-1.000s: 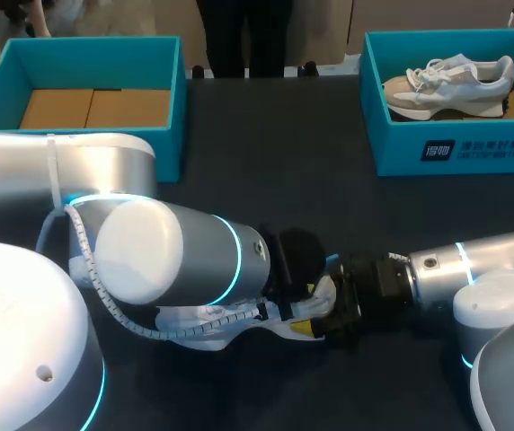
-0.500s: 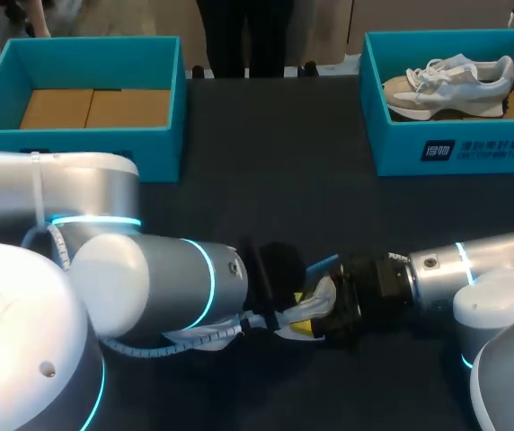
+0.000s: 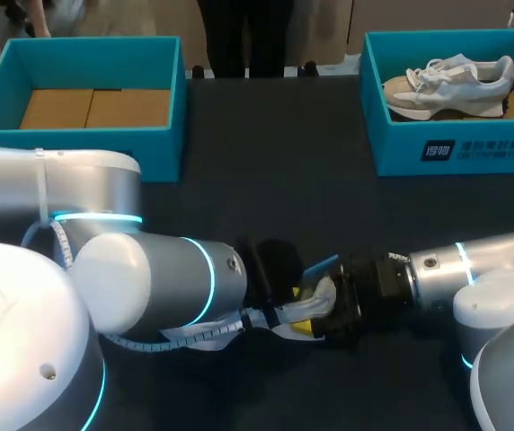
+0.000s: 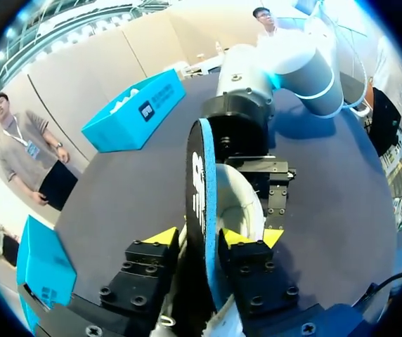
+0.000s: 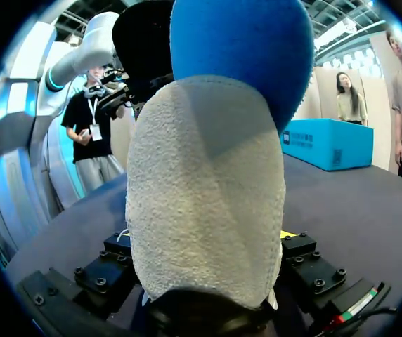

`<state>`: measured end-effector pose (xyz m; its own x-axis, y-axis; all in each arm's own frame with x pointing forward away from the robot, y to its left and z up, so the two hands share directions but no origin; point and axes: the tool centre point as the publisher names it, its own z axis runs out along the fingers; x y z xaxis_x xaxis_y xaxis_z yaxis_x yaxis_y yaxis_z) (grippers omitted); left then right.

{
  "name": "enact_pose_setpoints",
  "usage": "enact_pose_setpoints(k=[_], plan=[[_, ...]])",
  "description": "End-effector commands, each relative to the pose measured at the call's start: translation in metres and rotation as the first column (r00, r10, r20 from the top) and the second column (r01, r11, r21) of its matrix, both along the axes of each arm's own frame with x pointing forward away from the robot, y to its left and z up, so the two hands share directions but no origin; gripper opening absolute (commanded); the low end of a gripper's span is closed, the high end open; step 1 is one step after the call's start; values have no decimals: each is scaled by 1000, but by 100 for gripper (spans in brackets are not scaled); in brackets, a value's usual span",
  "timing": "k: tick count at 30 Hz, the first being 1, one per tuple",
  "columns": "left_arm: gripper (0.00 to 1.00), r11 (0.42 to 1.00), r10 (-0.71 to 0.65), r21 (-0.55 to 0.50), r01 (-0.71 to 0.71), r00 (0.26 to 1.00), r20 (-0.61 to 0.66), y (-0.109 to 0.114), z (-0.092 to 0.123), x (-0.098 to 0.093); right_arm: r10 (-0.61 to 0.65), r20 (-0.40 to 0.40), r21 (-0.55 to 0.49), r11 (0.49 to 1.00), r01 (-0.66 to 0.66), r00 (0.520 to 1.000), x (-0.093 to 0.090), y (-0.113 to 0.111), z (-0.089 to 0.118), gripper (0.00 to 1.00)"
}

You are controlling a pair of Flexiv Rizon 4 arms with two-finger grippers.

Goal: Take the shoe out of the shoebox, open the shoe tongue, remove and reinsert the insole, then place the shoe into the shoebox

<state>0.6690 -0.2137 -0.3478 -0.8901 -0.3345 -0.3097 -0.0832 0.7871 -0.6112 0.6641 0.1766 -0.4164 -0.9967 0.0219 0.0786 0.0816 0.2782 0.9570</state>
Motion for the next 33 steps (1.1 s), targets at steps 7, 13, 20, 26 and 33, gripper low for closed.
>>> enact_pose_setpoints(k=[7, 13, 20, 26, 33], plan=[[0, 1000, 9, -12, -10, 1000, -20, 1, -8, 1, 0, -1, -6, 1000, 0, 1000, -1, 2, 1, 0], [0, 1000, 14, -18, -15, 1000, -21, -5, 6, 4, 0, -1, -6, 1000, 0, 1000, -1, 2, 1, 0], [0, 1000, 4, -24, -5, 999, -40, -20, 20, 11, 0, -1, -6, 1000, 0, 1000, -1, 2, 1, 0], [0, 999, -9, -53, 3, 994, -108, -30, 28, 18, 0, -1, -6, 1000, 0, 1000, -1, 2, 1, 0], [0, 996, -39, -90, 23, 985, -171, -39, 40, 21, 0, -1, -6, 1000, 0, 1000, -1, 2, 1, 0]])
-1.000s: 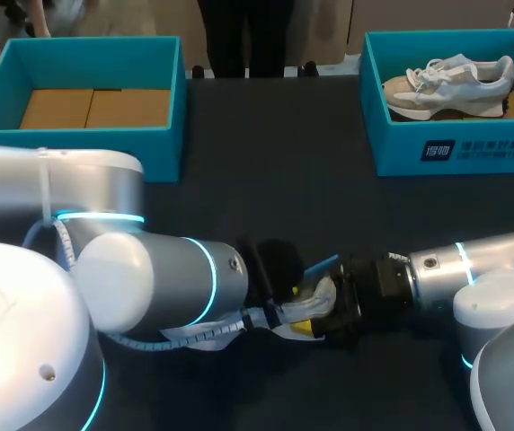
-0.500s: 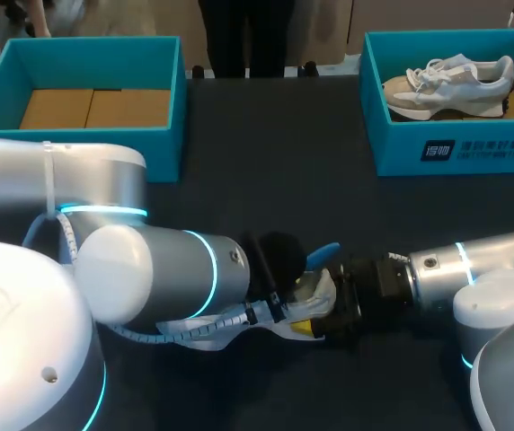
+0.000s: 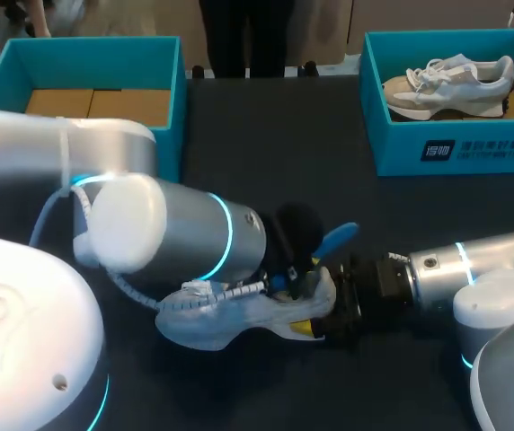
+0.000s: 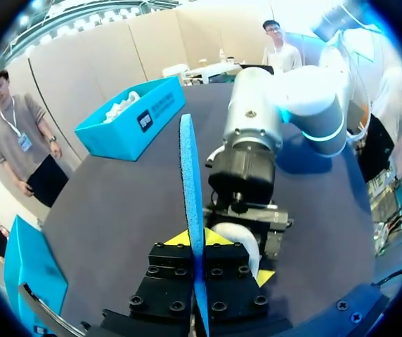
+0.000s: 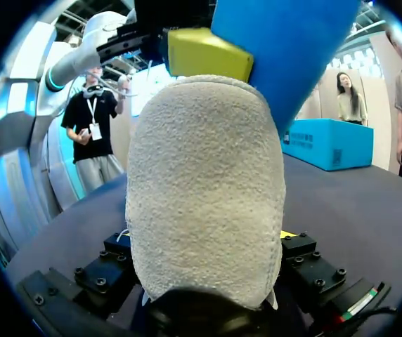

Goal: Take the shoe out of the shoebox, open the shoe tongue, remove and reinsert the insole, then place the shoe into the shoebox

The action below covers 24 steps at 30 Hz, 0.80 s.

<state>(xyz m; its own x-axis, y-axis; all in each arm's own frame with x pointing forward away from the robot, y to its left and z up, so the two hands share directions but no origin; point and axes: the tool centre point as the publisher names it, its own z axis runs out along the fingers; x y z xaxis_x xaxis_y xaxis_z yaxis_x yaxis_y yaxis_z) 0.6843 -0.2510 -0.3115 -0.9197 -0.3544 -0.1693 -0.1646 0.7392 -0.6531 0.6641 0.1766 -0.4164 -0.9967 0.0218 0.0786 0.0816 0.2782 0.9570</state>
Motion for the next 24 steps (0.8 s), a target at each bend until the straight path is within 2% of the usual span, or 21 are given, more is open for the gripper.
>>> enact_pose_setpoints(k=[1, 7, 11, 24], plan=[[0, 999, -39, -21, 38, 998, -55, -3, 6, 6, 0, -1, -6, 1000, 0, 1000, -1, 2, 1, 0], [0, 996, -77, -49, 72, 992, -103, -12, 22, 3, 0, -1, -6, 1000, 0, 1000, -1, 2, 1, 0], [0, 990, -122, -91, 110, 981, -147, -18, 41, 0, 0, -1, -6, 1000, 0, 1000, -1, 2, 1, 0], [0, 936, -307, -248, 251, 925, -224, -43, 117, -11, 0, -1, -6, 1000, 0, 1000, -1, 2, 1, 0]])
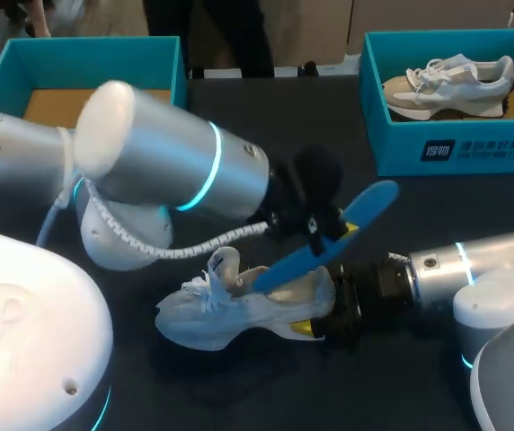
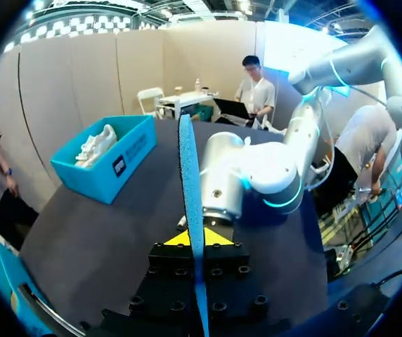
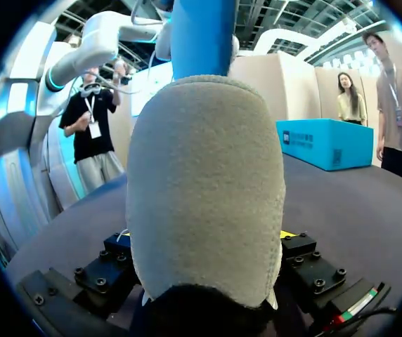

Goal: Take the shoe out of the shoebox, open the shoe tongue, remove and reinsert the insole, then place the shoe into the shoebox

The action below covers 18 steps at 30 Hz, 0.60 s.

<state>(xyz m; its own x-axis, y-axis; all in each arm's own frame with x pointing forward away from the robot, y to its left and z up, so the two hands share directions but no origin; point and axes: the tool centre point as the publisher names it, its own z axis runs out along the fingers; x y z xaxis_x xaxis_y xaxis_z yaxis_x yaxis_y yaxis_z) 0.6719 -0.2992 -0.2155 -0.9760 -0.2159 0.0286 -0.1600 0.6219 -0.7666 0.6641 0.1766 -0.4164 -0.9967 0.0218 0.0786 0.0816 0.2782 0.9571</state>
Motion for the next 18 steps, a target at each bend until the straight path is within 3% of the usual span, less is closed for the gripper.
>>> enact_pose_setpoints(k=[1, 18], plan=[[0, 989, -145, -32, 142, 985, -99, 4, 28, 1, 0, -1, -6, 1000, 0, 1000, -1, 2, 1, 0], [0, 952, -266, -160, 260, 964, -17, 15, 133, -24, 0, -1, -6, 1000, 0, 1000, -1, 2, 1, 0]])
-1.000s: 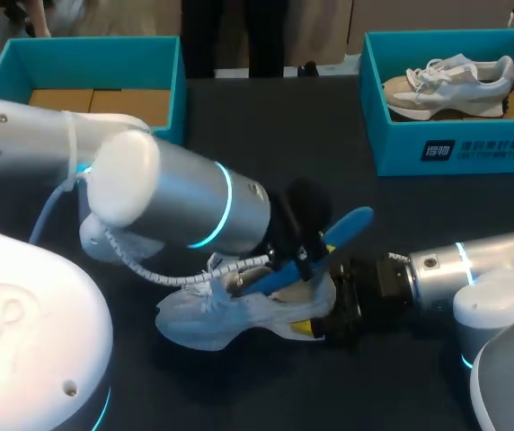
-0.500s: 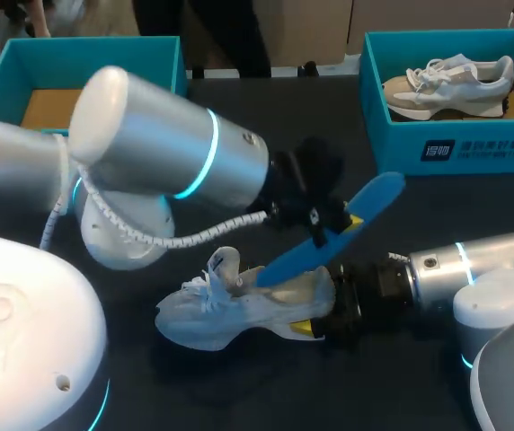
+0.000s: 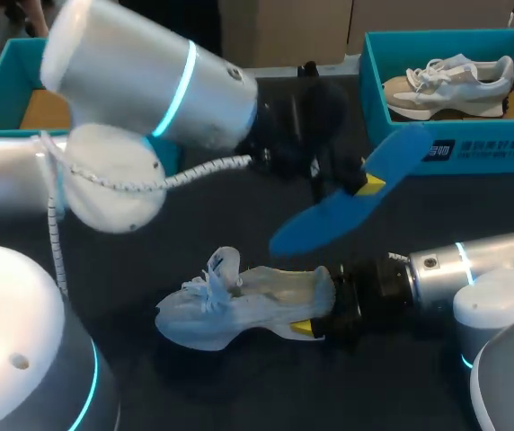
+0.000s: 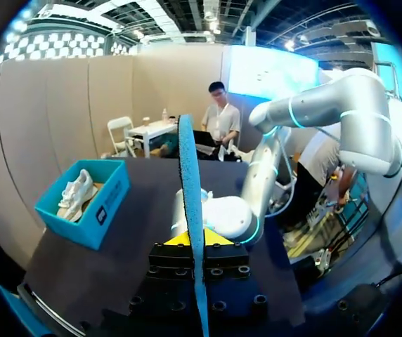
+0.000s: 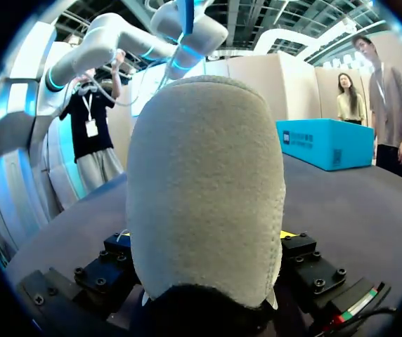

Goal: Take the shoe out of the shoebox, open the shoe tongue, remove and reinsert the insole, then place the shoe into the shoebox

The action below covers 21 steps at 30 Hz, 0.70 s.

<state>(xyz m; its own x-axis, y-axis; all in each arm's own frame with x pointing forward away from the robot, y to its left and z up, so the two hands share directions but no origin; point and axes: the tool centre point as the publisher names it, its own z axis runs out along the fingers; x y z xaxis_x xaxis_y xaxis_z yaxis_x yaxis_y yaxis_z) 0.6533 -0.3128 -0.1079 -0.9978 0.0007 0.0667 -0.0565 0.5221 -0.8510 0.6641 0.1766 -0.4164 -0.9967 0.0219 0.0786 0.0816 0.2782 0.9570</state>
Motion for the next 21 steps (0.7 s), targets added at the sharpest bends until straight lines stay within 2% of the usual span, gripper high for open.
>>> enact_pose_setpoints(k=[1, 11, 15, 21], plan=[[0, 998, -55, -9, 55, 998, 3, 30, 31, -7, 0, -1, -6, 1000, 0, 1000, -1, 2, 1, 0], [0, 993, -80, -89, 79, 997, -6, 51, 59, -12, 0, -1, -6, 1000, 0, 1000, -1, 2, 1, 0], [0, 983, -83, -171, 72, 995, -59, 66, 77, -7, 0, -1, -6, 1000, 0, 1000, -1, 2, 1, 0], [0, 983, -83, -171, 72, 995, -59, 66, 77, -7, 0, -1, -6, 1000, 0, 1000, -1, 2, 1, 0]])
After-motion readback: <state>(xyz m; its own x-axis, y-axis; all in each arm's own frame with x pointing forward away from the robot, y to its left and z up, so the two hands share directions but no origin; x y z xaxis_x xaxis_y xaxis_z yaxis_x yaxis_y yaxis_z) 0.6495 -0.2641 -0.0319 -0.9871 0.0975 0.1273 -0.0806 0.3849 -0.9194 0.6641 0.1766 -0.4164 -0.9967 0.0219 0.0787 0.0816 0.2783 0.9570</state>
